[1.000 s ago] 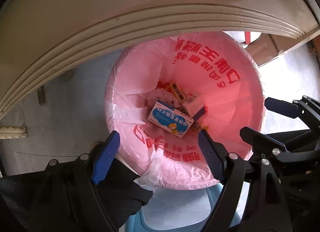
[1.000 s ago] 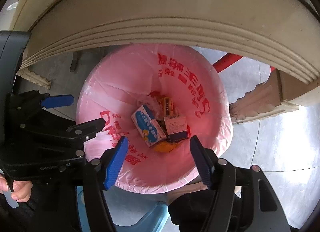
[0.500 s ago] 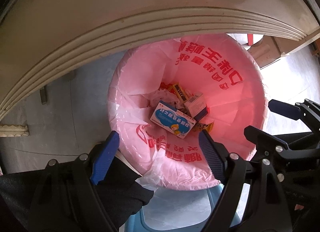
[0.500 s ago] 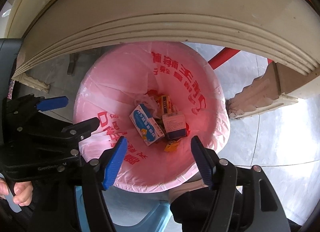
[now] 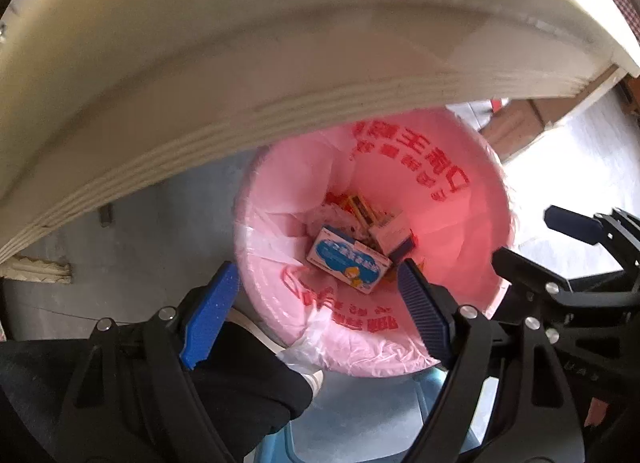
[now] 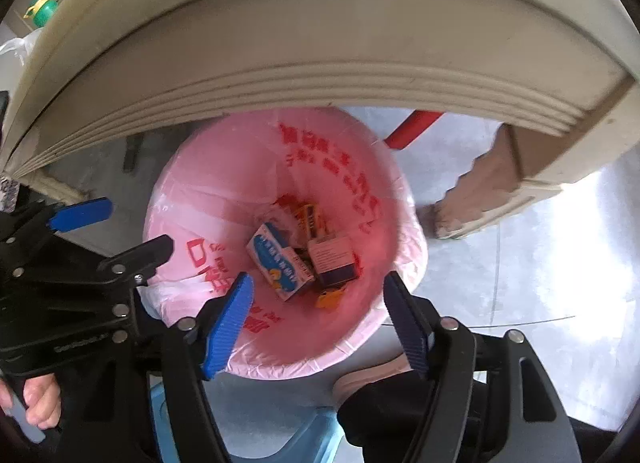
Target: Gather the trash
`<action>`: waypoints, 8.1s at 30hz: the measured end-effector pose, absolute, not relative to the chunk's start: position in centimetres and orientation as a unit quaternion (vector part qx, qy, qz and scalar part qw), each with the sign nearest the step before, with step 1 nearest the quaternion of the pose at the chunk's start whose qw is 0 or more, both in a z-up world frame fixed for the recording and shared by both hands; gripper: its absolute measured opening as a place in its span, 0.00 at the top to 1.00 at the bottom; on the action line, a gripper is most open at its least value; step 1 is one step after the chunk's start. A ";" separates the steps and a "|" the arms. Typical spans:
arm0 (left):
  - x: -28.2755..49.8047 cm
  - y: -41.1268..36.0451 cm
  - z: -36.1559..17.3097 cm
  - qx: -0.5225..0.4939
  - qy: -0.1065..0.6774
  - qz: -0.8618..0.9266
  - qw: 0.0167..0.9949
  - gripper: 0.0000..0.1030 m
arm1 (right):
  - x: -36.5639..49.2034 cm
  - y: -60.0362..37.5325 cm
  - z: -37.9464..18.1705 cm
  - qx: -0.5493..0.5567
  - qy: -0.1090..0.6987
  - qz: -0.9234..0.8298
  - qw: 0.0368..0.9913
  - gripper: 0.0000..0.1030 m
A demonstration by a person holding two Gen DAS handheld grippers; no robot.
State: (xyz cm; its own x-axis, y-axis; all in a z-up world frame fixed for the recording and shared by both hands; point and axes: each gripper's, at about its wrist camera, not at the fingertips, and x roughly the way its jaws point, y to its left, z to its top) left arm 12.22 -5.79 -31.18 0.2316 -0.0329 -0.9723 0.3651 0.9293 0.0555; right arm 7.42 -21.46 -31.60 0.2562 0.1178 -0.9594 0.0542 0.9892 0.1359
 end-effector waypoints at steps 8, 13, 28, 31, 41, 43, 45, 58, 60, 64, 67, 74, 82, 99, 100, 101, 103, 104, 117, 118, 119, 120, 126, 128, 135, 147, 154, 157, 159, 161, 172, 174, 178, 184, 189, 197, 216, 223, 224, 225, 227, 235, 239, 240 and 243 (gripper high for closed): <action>11.1 -3.8 -25.0 0.105 0.561 -0.103 0.814 0.23 | 5.5 -20.8 -24.4 0.043 0.538 -0.009 0.842 0.31; 10.0 -3.3 -19.1 0.086 0.522 -0.101 0.843 0.23 | 3.9 -19.9 -18.2 0.021 0.469 -0.027 0.883 0.28; 4.0 -5.1 -3.2 0.054 0.368 -0.091 0.924 0.09 | -3.2 -22.3 -0.4 0.018 0.266 -0.113 0.957 0.13; 2.9 -5.2 -2.2 0.053 0.356 -0.083 0.929 0.06 | -3.9 -22.7 0.8 0.026 0.250 -0.122 0.960 0.10; 1.4 -3.6 0.1 0.027 0.336 -0.052 0.940 0.06 | -6.6 -22.8 3.3 0.026 0.222 -0.146 0.964 0.07; 1.1 -3.5 0.3 0.026 0.331 -0.049 0.942 0.06 | -6.7 -22.6 3.3 0.024 0.225 -0.148 0.963 0.07; 0.9 -3.5 0.5 0.029 0.326 -0.047 0.944 0.06 | -6.6 -22.5 3.3 0.023 0.228 -0.149 0.962 0.07; 0.8 -3.2 0.6 0.027 0.321 -0.043 0.946 0.06 | -6.8 -22.0 3.4 0.009 0.230 -0.156 0.960 0.07; 0.8 -3.2 0.6 0.029 0.322 -0.044 0.945 0.06 | -6.7 -21.9 3.4 0.007 0.231 -0.155 0.960 0.07; 0.8 -3.2 0.6 0.028 0.322 -0.044 0.945 0.06 | -6.7 -21.8 3.3 0.007 0.233 -0.154 0.960 0.07; 0.8 -3.2 0.6 0.027 0.323 -0.046 0.945 0.06 | -6.6 -21.8 3.2 0.006 0.234 -0.154 0.960 0.07; 0.9 -3.0 0.6 0.028 0.323 -0.044 0.945 0.06 | -6.6 -21.8 3.2 0.005 0.234 -0.154 0.960 0.07; 0.9 -3.0 0.6 0.029 0.321 -0.041 0.946 0.06 | -6.6 -22.0 2.5 0.005 0.236 -0.155 0.959 0.07; 1.1 -3.5 0.6 0.039 0.321 -0.032 0.946 0.06 | -6.5 -22.6 2.0 0.001 0.239 -0.156 0.958 0.07; 1.1 -3.5 0.6 0.039 0.322 -0.033 0.945 0.06 | -6.6 -22.6 2.0 0.001 0.239 -0.157 0.958 0.07; 1.1 -3.4 0.5 0.037 0.323 -0.034 0.945 0.06 | -6.5 -22.6 2.1 0.001 0.239 -0.157 0.958 0.07; 1.1 -3.5 0.5 0.037 0.320 -0.035 0.946 0.06 | -6.5 -22.6 2.1 0.001 0.239 -0.157 0.958 0.07; 1.1 -3.5 0.6 0.037 0.319 -0.034 0.946 0.06 | -6.5 -22.6 2.1 0.001 0.239 -0.156 0.958 0.07; 1.0 -3.6 0.6 0.032 0.331 -0.045 0.942 0.06 | -6.4 -22.7 2.1 0.001 0.240 -0.156 0.958 0.07; 1.0 -3.6 0.6 0.032 0.330 -0.044 0.942 0.06 | -6.5 -22.7 2.0 0.002 0.240 -0.156 0.958 0.07; 0.9 -3.6 0.6 0.031 0.330 -0.044 0.943 0.06 | -6.5 -22.8 1.9 0.003 0.240 -0.155 0.958 0.07; 0.9 -3.6 0.6 0.031 0.330 -0.043 0.942 0.06 | -6.5 -22.8 1.8 0.002 0.240 -0.155 0.958 0.07; 1.0 -3.5 0.7 0.033 0.330 -0.043 0.942 0.06 | -6.4 -22.9 1.8 0.003 0.239 -0.156 0.959 0.07; 1.0 -3.6 0.6 0.035 0.331 -0.043 0.942 0.06 | -6.5 -23.0 1.8 0.003 0.238 -0.156 0.959 0.07; 0.9 -3.7 0.6 0.036 0.329 -0.043 0.943 0.06 | -6.5 -22.9 1.8 0.002 0.238 -0.156 0.959 0.07; 0.5 -3.8 0.5 0.039 0.324 -0.042 0.944 0.06 | -6.5 -22.9 1.9 0.003 0.238 -0.156 0.959 0.07; 0.4 -3.9 0.7 0.041 0.323 -0.041 0.945 0.06 | -6.4 -22.9 2.0 -0.001 0.239 -0.153 0.959 0.07; 0.4 -3.9 0.7 0.041 0.323 -0.040 0.945 0.06 | -6.5 -23.0 2.0 -0.002 0.240 -0.151 0.959 0.07; 0.5 -3.9 0.7 0.041 0.323 -0.040 0.945 0.06 | -6.4 -22.9 2.1 -0.002 0.240 -0.151 0.959 0.07; 0.4 -3.9 0.7 0.041 0.323 -0.040 0.945 0.06 | -6.4 -22.9 2.1 -0.001 0.240 -0.151 0.959 0.07; 0.4 -3.7 1.0 0.045 0.315 -0.032 0.947 0.06 | -6.0 -22.8 2.2 -0.004 0.241 -0.149 0.959 0.07; 0.4 -3.7 1.1 0.047 0.313 -0.028 0.948 0.06 | -6.0 -22.8 2.2 -0.004 0.241 -0.149 0.959 0.07; 0.3 -3.7 1.1 0.046 0.310 -0.029 0.949 0.06 | -5.9 -22.8 2.3 -0.004 0.241 -0.149 0.959 0.07; 0.3 -4.1 1.0 0.057 0.310 -0.035 0.948 0.06 | -5.9 -22.9 2.3 -0.006 0.241 -0.149 0.959 0.07; 0.3 -4.0 1.0 0.051 0.312 -0.042 0.948 0.06 | -5.8 -22.9 2.3 -0.008 0.241 -0.150 0.959 0.07; 0.2 -3.9 1.1 0.053 0.300 -0.047 0.951 0.06 | -5.8 -22.9 2.3 -0.009 0.240 -0.151 0.959 0.07; 0.6 -3.7 0.8 0.040 0.320 -0.059 0.945 0.06 | -5.9 -23.3 2.1 -0.007 0.240 -0.152 0.959 0.07; 0.5 -4.3 0.4 0.050 0.325 -0.069 0.942 0.06 | -6.0 -23.2 2.0 -0.009 0.239 -0.150 0.959 0.07; 0.5 -4.3 0.4 0.051 0.326 -0.067 0.942 0.06 | -6.0 -23.2 2.0 -0.008 0.238 -0.150 0.959 0.07; 0.5 -4.3 0.3 0.051 0.326 -0.063 0.942 0.06 | -6.0 -23.2 2.0 -0.007 0.238 -0.150 0.959 0.07; 0.5 -4.2 0.4 0.049 0.324 -0.061 0.943 0.06 | -6.0 -23.2 2.0 -0.007 0.238 -0.150 0.960 0.07; 0.5 -4.1 0.5 0.049 0.323 -0.056 0.943 0.06 | -5.9 -22.8 2.0 -0.009 0.239 -0.149 0.960 0.07; 0.4 -4.1 0.6 0.050 0.320 -0.054 0.945 0.06 | -5.9 -22.7 2.0 -0.008 0.238 -0.149 0.960 0.07; 0.3 -4.2 0.6 0.050 0.319 -0.054 0.945 0.06 | -5.9 -22.7 2.1 -0.009 0.239 -0.148 0.960 0.07; 0.3 -4.2 0.5 0.050 0.318 -0.055 0.945 0.06 | -5.9 -22.7 2.1 -0.008 0.239 -0.149 0.960 0.07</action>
